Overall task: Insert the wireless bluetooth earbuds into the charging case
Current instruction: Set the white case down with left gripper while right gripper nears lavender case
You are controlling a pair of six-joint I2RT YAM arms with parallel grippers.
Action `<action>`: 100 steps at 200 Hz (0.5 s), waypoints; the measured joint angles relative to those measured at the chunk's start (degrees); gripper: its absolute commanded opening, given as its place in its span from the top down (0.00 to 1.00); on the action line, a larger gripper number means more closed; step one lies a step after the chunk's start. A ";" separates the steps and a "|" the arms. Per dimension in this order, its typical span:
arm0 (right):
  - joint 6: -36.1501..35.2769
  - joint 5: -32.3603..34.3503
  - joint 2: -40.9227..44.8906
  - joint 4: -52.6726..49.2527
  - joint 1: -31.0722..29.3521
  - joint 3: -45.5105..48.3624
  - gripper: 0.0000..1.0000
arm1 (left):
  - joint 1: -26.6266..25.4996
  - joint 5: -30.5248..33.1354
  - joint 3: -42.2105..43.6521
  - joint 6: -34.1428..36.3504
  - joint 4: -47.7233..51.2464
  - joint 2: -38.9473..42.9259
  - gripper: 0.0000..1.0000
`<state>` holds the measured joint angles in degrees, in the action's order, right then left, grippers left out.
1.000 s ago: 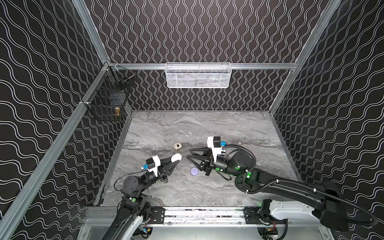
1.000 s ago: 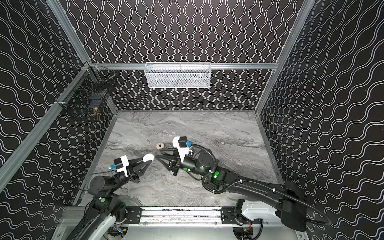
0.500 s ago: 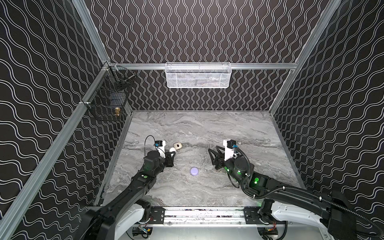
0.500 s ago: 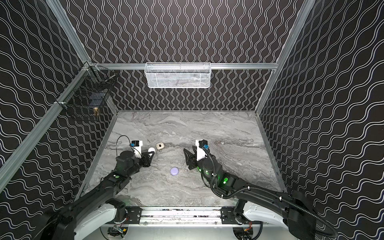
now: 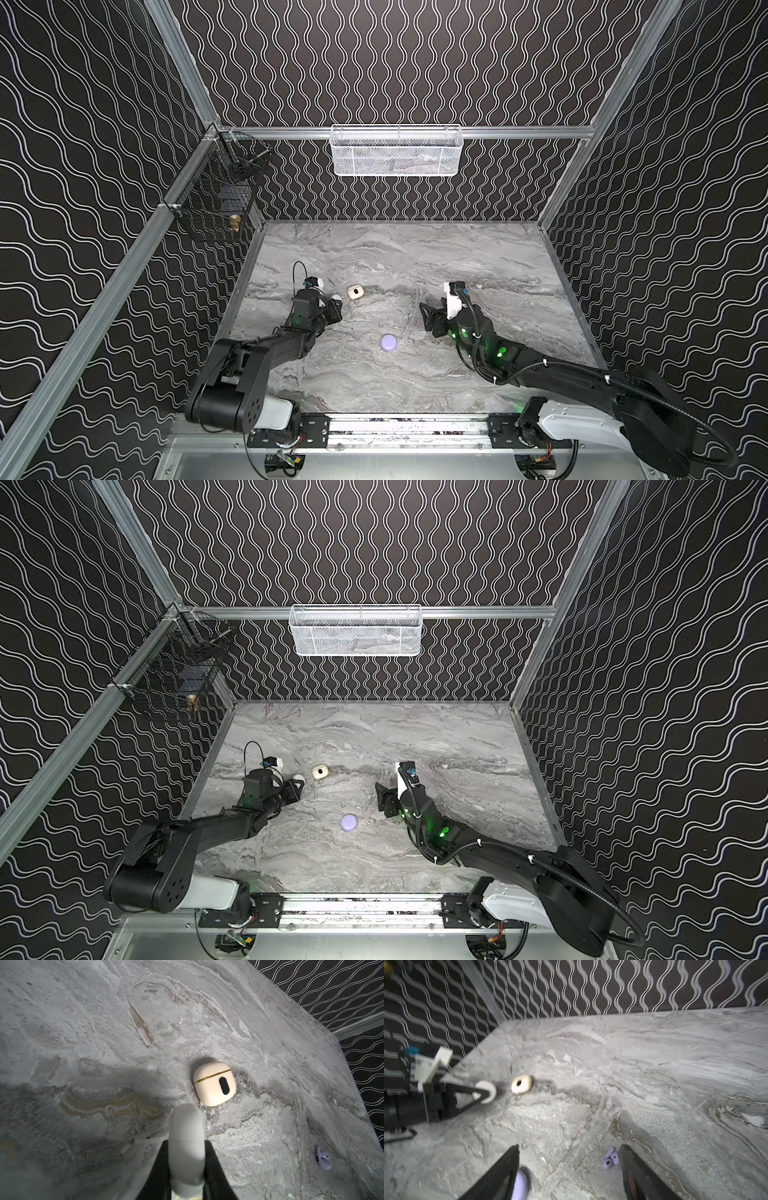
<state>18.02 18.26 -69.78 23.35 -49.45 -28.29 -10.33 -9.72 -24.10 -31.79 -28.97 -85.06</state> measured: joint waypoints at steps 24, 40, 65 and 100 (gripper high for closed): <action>-2.29 -4.74 -3.28 -0.20 0.00 -1.70 0.17 | 1.16 -1.29 -0.72 -1.07 -4.09 -5.57 1.00; -3.26 -7.52 -5.03 -0.15 0.07 -2.49 0.15 | 2.05 -1.77 -1.29 -1.97 -7.96 -8.35 1.00; -4.63 -12.07 -7.39 -0.13 0.07 -3.39 0.11 | 3.30 -3.39 -3.08 -3.19 -11.47 -12.04 1.00; -5.44 -16.28 -8.70 0.42 0.04 -3.41 0.01 | 4.28 -4.68 -5.68 -4.31 -12.33 -14.84 0.75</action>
<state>12.58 1.98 -78.48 23.77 -49.41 -31.70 -6.04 -14.39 -29.78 -36.10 -41.30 -99.90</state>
